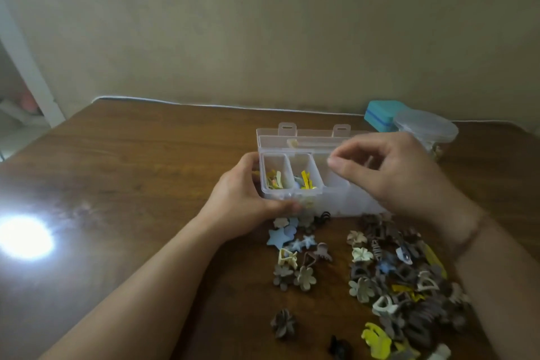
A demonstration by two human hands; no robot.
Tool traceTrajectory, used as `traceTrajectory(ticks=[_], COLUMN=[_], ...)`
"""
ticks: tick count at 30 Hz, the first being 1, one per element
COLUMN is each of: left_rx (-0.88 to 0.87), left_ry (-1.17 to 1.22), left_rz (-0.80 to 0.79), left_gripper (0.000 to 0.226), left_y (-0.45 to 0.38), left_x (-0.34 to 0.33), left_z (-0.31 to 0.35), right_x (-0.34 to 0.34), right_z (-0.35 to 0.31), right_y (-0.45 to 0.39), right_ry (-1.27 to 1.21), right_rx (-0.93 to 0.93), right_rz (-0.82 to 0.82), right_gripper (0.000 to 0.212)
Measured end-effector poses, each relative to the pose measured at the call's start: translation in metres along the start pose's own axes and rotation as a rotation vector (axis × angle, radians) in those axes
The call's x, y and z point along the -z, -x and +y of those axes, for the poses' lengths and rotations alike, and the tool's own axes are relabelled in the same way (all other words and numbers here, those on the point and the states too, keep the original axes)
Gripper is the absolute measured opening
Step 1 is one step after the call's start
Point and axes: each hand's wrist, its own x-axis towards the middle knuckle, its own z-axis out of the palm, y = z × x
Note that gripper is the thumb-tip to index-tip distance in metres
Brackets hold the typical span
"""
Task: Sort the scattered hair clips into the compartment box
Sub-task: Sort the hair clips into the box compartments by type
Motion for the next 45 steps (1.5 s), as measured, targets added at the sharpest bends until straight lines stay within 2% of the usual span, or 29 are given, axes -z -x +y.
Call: traceTrajectory(ticks=[2,6,9,13,18,23,26,31,35,40,43,45], left_rx=[0.006,0.018,0.021,0.03,0.036,0.034,0.026,0.029,0.028,0.036,0.035,0.036], left_ry=[0.014,0.018,0.016,0.022,0.0,-0.013,-0.033,-0.037,-0.027,-0.012,-0.013,-0.014], left_rz=[-0.003,0.003,0.016,0.01,0.007,0.019,0.019,0.019,0.018,0.006,0.003,-0.002], left_gripper=[0.092,0.096,0.096,0.092,0.091,0.088,0.086,0.087,0.096,0.095,0.095,0.095], left_y=[0.0,-0.001,-0.001,0.0,0.0,0.001,0.0,0.001,0.0,0.0,0.0,-0.001], left_x=[0.0,0.0,0.002,0.003,0.002,0.001,0.0,0.0,0.002,0.003,0.003,0.004], left_z=[0.0,0.0,0.0,0.0,0.001,0.001,0.002,0.003,0.002,0.001,0.0,-0.001], right_x=[0.014,0.023,0.031,0.042,0.045,0.052,0.054,0.042,0.042,0.056,0.043,0.036], right_z=[0.004,0.014,0.019,0.021,0.025,0.023,0.022,0.027,0.034,0.034,0.028,0.027], right_y=[0.016,0.023,0.022,0.028,0.029,0.031,0.033,0.029,0.027,0.028,0.029,0.028], right_ry=[0.011,0.389,0.529,0.564,0.576,0.721,0.701,0.739,0.68,0.525,0.606,0.701], right_rx=[-0.022,-0.136,-0.259,-0.383,-0.407,-0.387,-0.395,-0.415,-0.4,-0.377,-0.403,-0.415], right_rz=[-0.127,-0.434,-0.533,-0.675,-0.695,-0.651,-0.675,-0.77,-0.755,-0.668,-0.74,-0.731], right_gripper=[0.006,0.015,0.026,0.037,0.043,0.023,0.013,0.018,0.005,0.011,0.014,0.016])
